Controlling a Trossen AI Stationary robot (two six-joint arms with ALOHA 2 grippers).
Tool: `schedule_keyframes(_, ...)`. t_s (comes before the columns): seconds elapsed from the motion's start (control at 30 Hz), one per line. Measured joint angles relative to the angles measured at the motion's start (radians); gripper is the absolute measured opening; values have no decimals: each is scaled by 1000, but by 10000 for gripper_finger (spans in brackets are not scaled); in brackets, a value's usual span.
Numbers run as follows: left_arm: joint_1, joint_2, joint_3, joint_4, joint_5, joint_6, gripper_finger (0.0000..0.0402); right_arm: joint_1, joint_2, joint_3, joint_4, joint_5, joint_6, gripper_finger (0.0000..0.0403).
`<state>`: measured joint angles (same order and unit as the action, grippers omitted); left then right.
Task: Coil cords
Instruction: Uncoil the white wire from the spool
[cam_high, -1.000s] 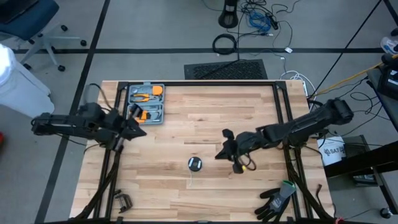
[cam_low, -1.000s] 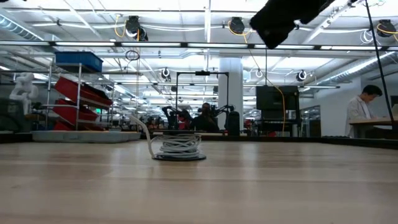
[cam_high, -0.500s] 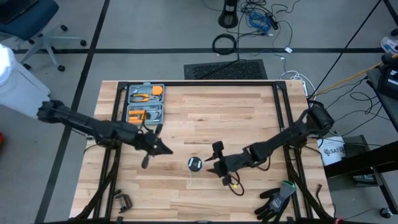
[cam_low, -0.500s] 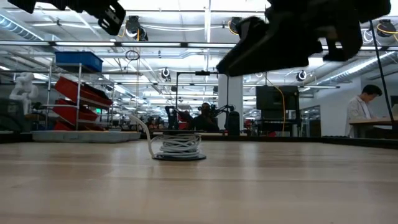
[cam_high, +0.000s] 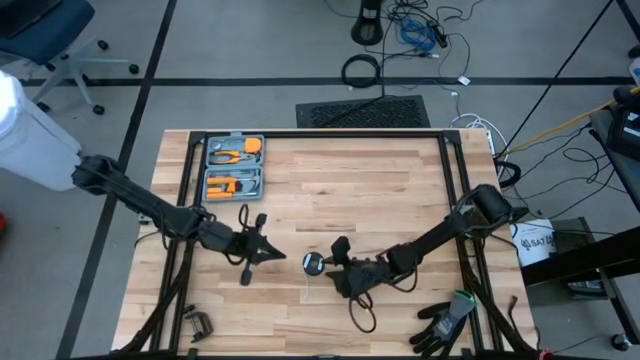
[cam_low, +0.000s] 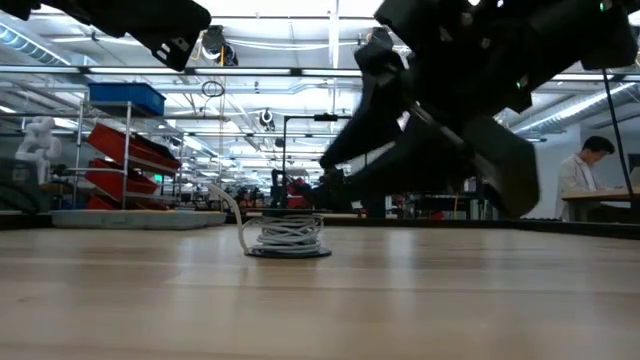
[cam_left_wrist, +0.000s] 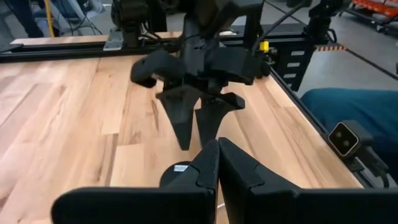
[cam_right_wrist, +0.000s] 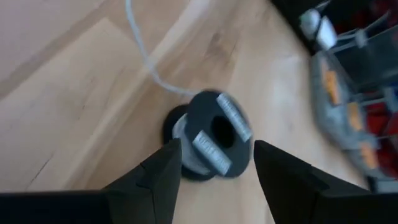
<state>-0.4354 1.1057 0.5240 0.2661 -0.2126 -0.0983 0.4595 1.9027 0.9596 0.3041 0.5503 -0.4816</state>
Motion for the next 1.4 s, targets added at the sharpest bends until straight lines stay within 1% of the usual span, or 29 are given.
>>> schedule_keyframes(0.13, -29, 32, 0, 6, -32, 0, 15, 10, 40, 54, -45, 27, -80, 187)
schedule_keyframes(0.3, -55, 64, 0, 20, -68, 0, 15, 12, 87, 122, -167, 31, -90, 187)
schedule_keyframes(0.37, -64, 72, 0, 19, -80, -1, 15, 14, 104, 140, -188, 52, -105, 187)
schedule_keyframes(0.47, -72, 84, 0, 23, -94, -1, 15, 20, 112, 145, -194, 106, -149, 187)
schedule_keyframes(0.7, -75, 111, 0, 92, -105, 0, 15, 20, 114, 146, -212, 120, -200, 187)
schedule_keyframes(0.8, -75, 120, 0, 116, -107, 0, 15, 20, 129, 145, -218, 182, -241, 184)
schedule_keyframes(1.03, -75, 120, 0, 124, -108, 0, 15, 21, 149, 149, -197, 217, -266, 143)
schedule_keyframes(1.4, -71, 120, 0, 126, -115, 7, 15, 20, 151, 148, -188, 208, -268, 71)
